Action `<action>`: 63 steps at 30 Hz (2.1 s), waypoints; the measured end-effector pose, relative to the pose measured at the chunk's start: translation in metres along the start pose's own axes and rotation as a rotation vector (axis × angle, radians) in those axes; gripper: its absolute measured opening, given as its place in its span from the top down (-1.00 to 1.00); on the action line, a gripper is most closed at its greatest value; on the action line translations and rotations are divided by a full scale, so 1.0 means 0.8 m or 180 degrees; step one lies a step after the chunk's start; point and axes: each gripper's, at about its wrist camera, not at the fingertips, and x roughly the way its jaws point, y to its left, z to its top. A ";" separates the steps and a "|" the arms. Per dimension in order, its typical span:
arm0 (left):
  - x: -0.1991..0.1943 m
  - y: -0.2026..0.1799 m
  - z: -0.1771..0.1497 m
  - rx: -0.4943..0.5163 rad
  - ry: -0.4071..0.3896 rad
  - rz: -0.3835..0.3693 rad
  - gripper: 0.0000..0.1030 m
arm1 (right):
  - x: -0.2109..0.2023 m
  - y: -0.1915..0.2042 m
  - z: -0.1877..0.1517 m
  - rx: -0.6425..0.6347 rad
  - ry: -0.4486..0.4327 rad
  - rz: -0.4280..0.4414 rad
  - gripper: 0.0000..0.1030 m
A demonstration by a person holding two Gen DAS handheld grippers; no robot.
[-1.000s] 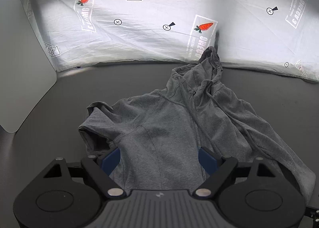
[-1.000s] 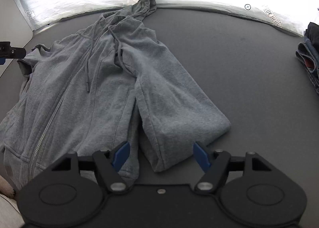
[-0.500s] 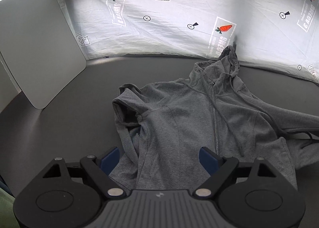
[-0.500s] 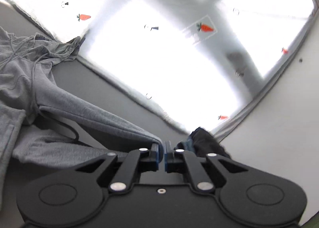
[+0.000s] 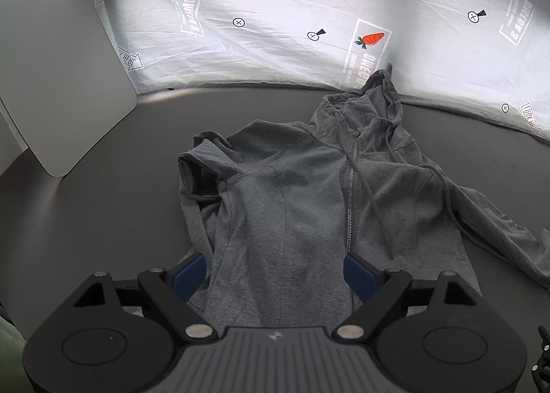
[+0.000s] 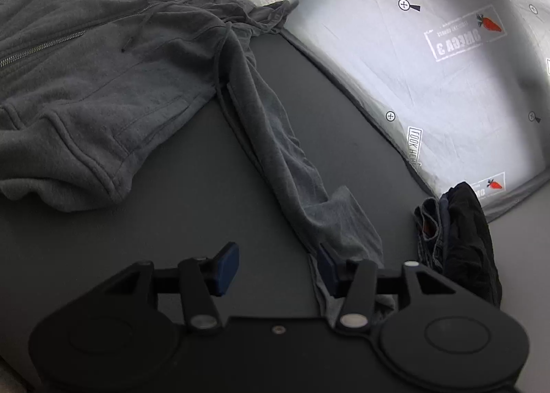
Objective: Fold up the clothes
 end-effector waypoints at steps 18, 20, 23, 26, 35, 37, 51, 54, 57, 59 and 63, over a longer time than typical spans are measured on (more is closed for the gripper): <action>-0.017 -0.086 -0.030 0.0441 0.0159 -0.0266 -0.80 | 0.125 -0.141 -0.098 0.2823 0.0447 0.0112 0.88; -0.020 -0.092 -0.030 0.0440 0.0146 -0.0248 -0.80 | 0.113 -0.149 -0.092 0.2563 0.0376 -0.0055 0.93; -0.022 -0.100 -0.030 0.0444 0.0139 -0.0249 -0.80 | 0.088 -0.182 -0.085 0.1936 0.0122 -0.0992 0.94; -0.022 -0.110 -0.031 0.0491 0.0162 -0.0280 -0.81 | 0.069 -0.215 -0.088 0.1054 -0.0072 -0.2074 0.94; -0.027 -0.133 -0.038 0.0668 0.0167 -0.0309 -0.81 | 0.116 -0.155 -0.186 -0.0572 0.0217 -0.2221 0.94; -0.028 -0.131 -0.040 0.0656 0.0189 -0.0287 -0.81 | 0.112 -0.136 -0.197 -0.0497 0.0339 -0.2023 0.94; -0.033 -0.143 -0.047 0.0707 0.0233 -0.0279 -0.82 | 0.038 -0.209 -0.215 0.2059 0.0234 -0.0317 -0.06; -0.035 -0.149 -0.049 0.0747 0.0227 -0.0294 -0.82 | 0.068 -0.254 -0.224 0.2683 0.0305 -0.0377 -0.23; -0.037 -0.154 -0.050 0.0788 0.0221 -0.0308 -0.82 | 0.118 -0.278 -0.247 0.3260 0.0561 -0.0188 -0.23; -0.039 -0.158 -0.051 0.0815 0.0217 -0.0318 -0.82 | 0.139 -0.282 -0.260 0.3562 0.0640 -0.0023 -0.01; -0.043 -0.163 -0.058 0.0818 0.0203 -0.0306 -0.82 | 0.134 -0.276 -0.249 0.3515 0.0585 -0.0155 0.88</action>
